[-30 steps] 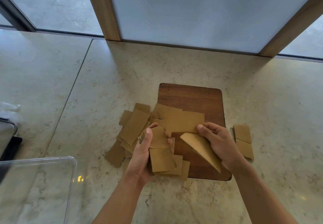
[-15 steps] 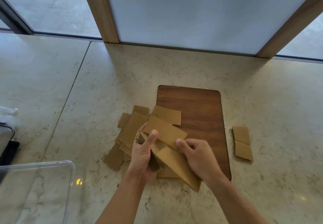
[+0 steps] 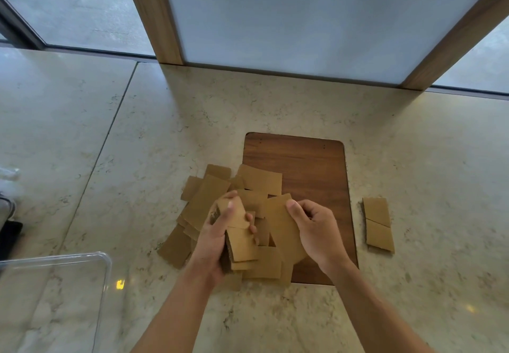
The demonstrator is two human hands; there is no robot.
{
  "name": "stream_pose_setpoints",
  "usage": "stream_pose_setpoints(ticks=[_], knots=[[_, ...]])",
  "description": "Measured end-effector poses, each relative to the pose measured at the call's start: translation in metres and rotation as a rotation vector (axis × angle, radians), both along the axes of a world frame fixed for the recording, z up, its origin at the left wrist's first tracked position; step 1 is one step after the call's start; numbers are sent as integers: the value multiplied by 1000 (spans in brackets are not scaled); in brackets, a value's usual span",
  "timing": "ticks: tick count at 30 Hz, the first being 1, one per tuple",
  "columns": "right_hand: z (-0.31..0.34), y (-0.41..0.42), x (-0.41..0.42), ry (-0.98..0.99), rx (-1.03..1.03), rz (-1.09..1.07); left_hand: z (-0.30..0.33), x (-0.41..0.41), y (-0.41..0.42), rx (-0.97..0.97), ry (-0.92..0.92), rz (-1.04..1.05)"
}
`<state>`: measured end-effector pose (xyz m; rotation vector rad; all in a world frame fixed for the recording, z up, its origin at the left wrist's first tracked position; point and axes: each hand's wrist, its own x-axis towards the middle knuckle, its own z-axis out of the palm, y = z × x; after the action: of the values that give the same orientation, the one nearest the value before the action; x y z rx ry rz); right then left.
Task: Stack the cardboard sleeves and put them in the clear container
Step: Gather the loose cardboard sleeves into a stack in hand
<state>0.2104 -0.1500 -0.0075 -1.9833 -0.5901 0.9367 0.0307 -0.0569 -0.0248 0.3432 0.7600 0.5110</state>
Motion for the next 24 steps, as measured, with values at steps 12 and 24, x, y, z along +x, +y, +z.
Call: stream_pose_setpoints(ticks=[12, 24], knots=[[14, -8, -2, 260, 526, 89, -1, 9, -16, -286, -4, -92], [6, -29, -15, -326, 461, 430, -1, 2, -14, -64, 46, -156]])
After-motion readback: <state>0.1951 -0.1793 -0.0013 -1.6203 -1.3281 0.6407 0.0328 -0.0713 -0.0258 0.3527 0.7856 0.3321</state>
